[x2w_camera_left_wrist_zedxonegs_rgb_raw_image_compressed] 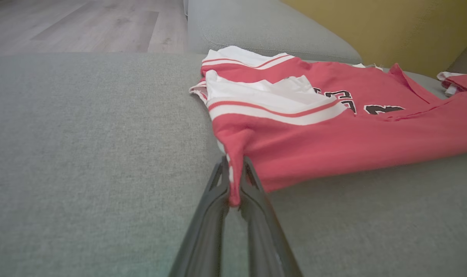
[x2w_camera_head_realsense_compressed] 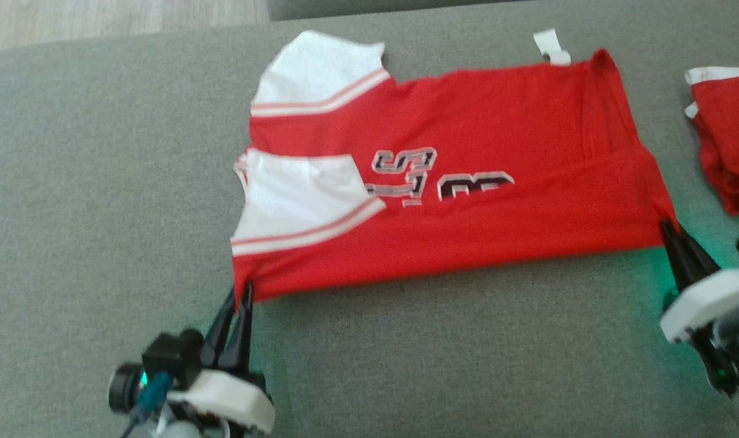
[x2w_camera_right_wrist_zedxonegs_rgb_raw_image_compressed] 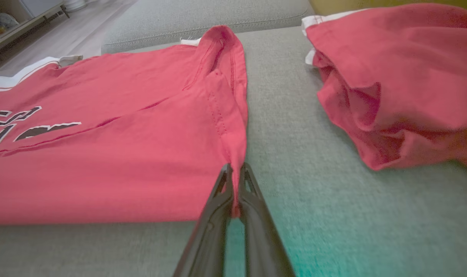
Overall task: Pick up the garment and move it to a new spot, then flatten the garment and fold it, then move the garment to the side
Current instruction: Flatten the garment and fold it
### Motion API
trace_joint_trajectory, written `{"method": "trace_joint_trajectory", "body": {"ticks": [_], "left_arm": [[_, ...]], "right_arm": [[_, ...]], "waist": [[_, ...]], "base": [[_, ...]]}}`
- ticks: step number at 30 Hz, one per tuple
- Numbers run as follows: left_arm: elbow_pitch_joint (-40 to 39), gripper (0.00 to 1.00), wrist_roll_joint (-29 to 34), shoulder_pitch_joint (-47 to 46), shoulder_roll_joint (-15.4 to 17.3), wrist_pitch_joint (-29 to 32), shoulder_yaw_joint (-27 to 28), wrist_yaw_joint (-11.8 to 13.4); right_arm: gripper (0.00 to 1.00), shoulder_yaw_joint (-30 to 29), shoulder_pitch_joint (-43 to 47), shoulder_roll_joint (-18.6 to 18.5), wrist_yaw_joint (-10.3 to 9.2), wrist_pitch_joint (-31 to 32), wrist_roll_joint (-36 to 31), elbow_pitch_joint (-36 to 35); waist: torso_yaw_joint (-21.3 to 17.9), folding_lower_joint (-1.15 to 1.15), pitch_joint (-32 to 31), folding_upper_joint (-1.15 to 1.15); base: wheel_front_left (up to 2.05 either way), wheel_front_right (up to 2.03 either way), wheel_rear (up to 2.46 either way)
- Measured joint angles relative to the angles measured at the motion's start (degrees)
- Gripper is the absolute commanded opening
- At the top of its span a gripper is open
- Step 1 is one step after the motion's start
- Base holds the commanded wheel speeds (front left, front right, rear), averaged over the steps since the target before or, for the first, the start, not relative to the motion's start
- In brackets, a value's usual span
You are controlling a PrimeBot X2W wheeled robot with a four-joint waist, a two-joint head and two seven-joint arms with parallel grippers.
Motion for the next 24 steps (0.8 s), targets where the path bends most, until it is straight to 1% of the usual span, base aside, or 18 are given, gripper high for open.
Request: {"method": "trace_joint_trajectory", "body": {"ticks": [5, 8, 11, 12, 13, 14, 15, 16, 21, 24], "left_arm": [[-3.24, 0.00, -0.89, 4.73, 0.71, 0.13, -0.85, 0.41], [-4.05, 0.00, -0.99, 6.67, 0.75, 0.66, -1.48, 0.91], [-4.07, 0.00, -1.91, 7.88, 0.74, 0.94, -1.93, 0.90], [-3.80, 0.00, -1.97, 7.93, 0.73, 1.18, -2.11, 0.89], [-3.53, 0.08, -1.98, 7.88, 0.68, 1.25, -2.16, 0.89], [-3.18, 0.27, -2.00, 7.81, 0.63, 1.71, -2.20, 0.88], [-2.67, 0.80, -2.15, 7.74, 0.60, 2.08, -2.25, 0.88], [-2.07, 1.00, -2.13, 7.71, 0.63, 2.20, -2.29, 0.88], [-1.49, 1.00, -1.65, 5.84, 0.76, 2.44, -2.38, 0.83], [-2.68, 1.00, -0.23, 1.47, 2.20, 3.47, -2.35, 0.12]], "right_arm": [[0.00, -0.82, 5.75, -2.18, 0.00, -0.63, 0.56, -3.23], [0.00, -2.15, 8.53, -2.19, 0.00, -0.62, 0.46, -4.63], [0.00, -3.90, 10.11, -2.14, 0.00, -0.43, -0.40, -6.34], [0.13, -4.38, 10.31, -2.09, 0.00, -0.15, -0.85, -6.79], [0.44, -4.91, 10.39, -1.99, 0.00, 0.22, -1.24, -7.19], [1.00, -5.52, 10.40, -1.76, 0.00, 0.66, -1.64, -7.57], [1.00, -6.13, 10.40, -1.48, 0.00, 0.82, -2.14, -7.86], [1.00, -6.73, 10.45, -1.31, 0.00, 0.83, -2.66, -8.08], [1.00, -9.29, 11.47, -0.90, 0.00, 1.36, -3.79, -11.36], [1.00, -11.37, 11.46, -0.73, 0.00, 1.41, -5.00, -13.78]], "waist": [[0.16, 0.00, -1.08, 0.00], [-0.07, 0.00, -1.40, 0.00], [-0.51, 0.00, -1.41, 0.00], [-0.61, 0.00, -1.33, 0.00], [-0.68, 0.00, -1.26, 0.00], [-0.74, 0.01, -1.20, 0.00], [-0.80, 0.01, -1.15, 0.00], [-0.84, 0.00, -1.10, 0.00], [-1.08, 0.00, -0.84, 0.00], [-1.18, 0.01, -0.16, 0.00]], "base": [[0.00, 0.00, 0.00], [0.00, 0.00, 0.00], [0.00, 0.00, 0.00], [0.00, 0.00, 0.00], [0.00, 0.00, 0.00], [0.00, 0.00, 0.00], [0.00, 0.00, 0.00], [0.00, 0.00, 0.00], [0.00, 0.00, 0.00], [0.00, 0.00, 0.00]]}}
